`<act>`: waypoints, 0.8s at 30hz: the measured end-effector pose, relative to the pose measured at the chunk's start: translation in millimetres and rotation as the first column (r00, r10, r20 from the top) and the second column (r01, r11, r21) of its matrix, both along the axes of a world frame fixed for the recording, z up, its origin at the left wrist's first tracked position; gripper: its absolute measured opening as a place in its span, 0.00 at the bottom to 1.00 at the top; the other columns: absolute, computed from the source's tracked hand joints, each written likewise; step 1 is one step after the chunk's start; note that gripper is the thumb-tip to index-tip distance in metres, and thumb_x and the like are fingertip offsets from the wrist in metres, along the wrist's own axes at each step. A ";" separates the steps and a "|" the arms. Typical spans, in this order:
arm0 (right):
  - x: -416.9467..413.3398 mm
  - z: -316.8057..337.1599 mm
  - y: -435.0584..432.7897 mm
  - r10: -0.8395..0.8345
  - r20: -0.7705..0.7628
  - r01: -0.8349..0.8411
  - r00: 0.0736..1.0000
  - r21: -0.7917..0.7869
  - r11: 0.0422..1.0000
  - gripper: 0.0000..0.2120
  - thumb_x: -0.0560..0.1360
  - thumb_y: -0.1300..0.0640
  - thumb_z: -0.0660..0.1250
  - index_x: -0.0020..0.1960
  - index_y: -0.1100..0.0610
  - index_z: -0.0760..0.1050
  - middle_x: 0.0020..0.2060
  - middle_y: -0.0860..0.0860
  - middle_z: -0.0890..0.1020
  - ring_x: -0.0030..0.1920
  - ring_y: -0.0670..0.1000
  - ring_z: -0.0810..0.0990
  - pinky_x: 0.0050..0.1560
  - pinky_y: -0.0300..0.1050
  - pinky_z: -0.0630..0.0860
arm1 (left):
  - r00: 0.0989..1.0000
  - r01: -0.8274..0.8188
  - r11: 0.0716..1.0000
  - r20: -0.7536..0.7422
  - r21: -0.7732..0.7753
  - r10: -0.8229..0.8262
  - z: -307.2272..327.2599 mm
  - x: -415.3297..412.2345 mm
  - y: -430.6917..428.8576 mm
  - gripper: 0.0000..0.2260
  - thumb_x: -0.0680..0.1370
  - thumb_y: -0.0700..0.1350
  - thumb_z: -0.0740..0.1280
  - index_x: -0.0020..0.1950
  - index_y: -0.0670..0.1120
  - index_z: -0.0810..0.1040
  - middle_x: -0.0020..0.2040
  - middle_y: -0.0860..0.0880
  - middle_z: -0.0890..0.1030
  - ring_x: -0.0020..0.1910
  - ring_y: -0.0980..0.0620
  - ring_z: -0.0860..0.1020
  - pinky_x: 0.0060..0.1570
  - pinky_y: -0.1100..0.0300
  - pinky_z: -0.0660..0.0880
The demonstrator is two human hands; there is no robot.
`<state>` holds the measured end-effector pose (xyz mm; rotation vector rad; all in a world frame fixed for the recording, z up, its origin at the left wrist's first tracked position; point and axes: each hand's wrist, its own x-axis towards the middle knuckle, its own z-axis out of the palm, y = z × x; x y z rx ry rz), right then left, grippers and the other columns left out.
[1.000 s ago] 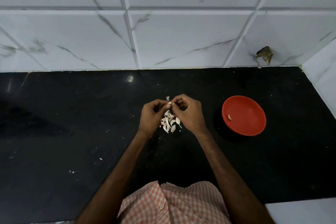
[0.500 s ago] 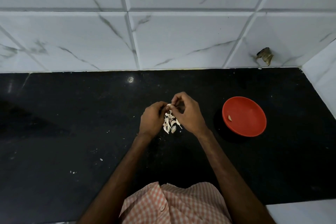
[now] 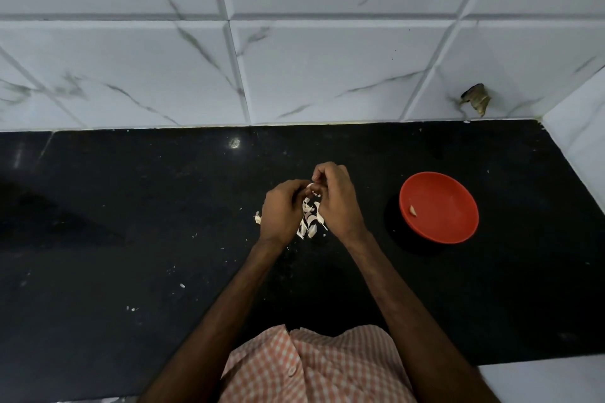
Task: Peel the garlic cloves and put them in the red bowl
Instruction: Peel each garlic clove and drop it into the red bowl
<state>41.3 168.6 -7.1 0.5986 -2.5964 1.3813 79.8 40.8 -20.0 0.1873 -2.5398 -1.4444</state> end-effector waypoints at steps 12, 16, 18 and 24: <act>-2.8 0.3 4.5 -0.017 0.041 0.021 0.999 -0.081 0.997 0.12 0.77 0.71 0.65 0.54 0.57 0.71 0.49 0.41 0.71 0.48 0.43 0.76 0.45 0.41 0.78 | 0.997 0.012 0.871 0.056 0.491 -0.046 15.4 5.2 7.3 0.10 0.83 0.38 0.63 0.52 0.37 0.83 0.38 0.49 0.85 0.32 0.56 0.82 0.31 0.63 0.77; -0.8 -2.1 3.7 0.029 0.015 -0.028 0.999 -0.079 0.996 0.08 0.77 0.71 0.63 0.55 0.62 0.71 0.51 0.55 0.73 0.48 0.38 0.74 0.49 0.34 0.75 | 0.982 -0.002 0.717 0.135 0.697 -0.129 16.8 8.0 2.0 0.11 0.84 0.38 0.61 0.58 0.33 0.79 0.37 0.50 0.81 0.29 0.61 0.77 0.25 0.70 0.69; -0.8 -4.6 3.9 0.036 -0.001 -0.036 0.999 -0.085 0.996 0.08 0.77 0.70 0.64 0.54 0.62 0.72 0.51 0.56 0.73 0.48 0.39 0.74 0.49 0.34 0.75 | 0.975 0.022 0.686 0.137 0.727 -0.177 14.2 7.1 0.2 0.12 0.84 0.40 0.61 0.64 0.37 0.79 0.40 0.49 0.80 0.31 0.60 0.76 0.24 0.68 0.67; 5.2 -2.4 0.3 0.028 -0.152 -0.032 0.988 -0.024 0.999 0.05 0.76 0.57 0.56 0.52 0.55 0.68 0.47 0.47 0.71 0.45 0.46 0.71 0.42 0.33 0.72 | 0.962 0.029 0.695 0.169 0.719 -0.216 12.1 4.8 -2.4 0.11 0.85 0.43 0.60 0.60 0.42 0.81 0.41 0.50 0.78 0.32 0.58 0.74 0.24 0.66 0.64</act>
